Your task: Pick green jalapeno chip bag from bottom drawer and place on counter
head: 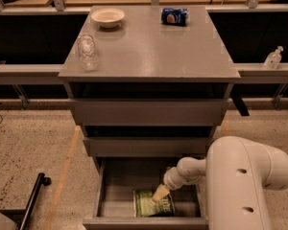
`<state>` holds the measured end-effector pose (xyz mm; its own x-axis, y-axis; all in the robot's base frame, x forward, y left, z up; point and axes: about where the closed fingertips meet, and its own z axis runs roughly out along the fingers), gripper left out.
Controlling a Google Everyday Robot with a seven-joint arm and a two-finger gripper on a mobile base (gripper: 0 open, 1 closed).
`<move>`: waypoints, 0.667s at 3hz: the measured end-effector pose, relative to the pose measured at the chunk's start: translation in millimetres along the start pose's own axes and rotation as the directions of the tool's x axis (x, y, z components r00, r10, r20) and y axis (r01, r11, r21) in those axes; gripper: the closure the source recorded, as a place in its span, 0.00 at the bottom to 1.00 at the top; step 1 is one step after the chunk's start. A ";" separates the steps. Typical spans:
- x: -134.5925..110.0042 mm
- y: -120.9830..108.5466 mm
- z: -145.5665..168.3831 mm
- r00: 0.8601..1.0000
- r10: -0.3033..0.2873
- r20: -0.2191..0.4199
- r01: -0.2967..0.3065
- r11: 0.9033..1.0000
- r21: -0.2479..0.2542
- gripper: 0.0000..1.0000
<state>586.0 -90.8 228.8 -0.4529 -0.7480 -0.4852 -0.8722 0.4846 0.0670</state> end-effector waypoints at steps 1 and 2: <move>8.8 3.2 10.3 1.000 0.012 0.018 -0.012 1.000 0.006 0.00; 22.9 4.7 29.0 0.998 0.044 0.055 -0.045 0.999 0.012 0.00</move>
Offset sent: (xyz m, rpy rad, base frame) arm -0.0110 -0.0078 -0.0670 0.0994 -0.0309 -0.1039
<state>576.9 -92.5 192.6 -0.4800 -0.6998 -0.5291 -0.8487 0.5232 0.0780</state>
